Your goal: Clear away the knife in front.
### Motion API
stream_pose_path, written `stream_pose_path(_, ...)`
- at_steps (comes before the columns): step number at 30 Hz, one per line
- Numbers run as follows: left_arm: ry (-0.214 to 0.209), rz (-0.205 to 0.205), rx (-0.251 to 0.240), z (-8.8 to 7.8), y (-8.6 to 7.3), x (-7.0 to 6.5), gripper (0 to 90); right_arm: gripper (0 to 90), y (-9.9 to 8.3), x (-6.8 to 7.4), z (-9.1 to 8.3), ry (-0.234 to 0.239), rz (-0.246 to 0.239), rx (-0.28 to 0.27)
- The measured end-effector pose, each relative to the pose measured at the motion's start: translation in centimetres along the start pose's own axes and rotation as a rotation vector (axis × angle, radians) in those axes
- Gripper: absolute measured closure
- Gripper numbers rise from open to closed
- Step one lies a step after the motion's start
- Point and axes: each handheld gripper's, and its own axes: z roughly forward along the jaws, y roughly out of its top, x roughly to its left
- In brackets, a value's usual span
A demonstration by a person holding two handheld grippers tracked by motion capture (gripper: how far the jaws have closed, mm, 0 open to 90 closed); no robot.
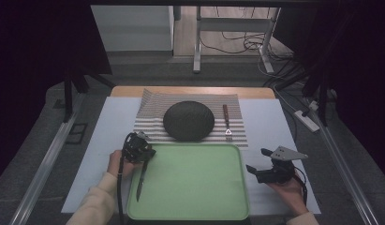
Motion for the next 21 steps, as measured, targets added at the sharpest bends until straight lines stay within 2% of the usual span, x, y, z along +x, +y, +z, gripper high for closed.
stream_pose_path(5,0.006,-0.012,-0.001,-0.3,-0.4,0.3,88.8,9.4,0.0,0.0,0.1,0.0,0.002,-0.001)
stream_pose_path(15,0.004,-0.009,-0.003,-0.5,-0.7,0.4,88.8,9.4,0.0,-0.1,0.1,0.001,0.004,-0.003)
stream_pose_path(21,0.004,0.005,-0.057,-1.1,-0.6,-0.1,88.7,9.4,0.0,-0.2,0.2,0.003,0.007,-0.003)
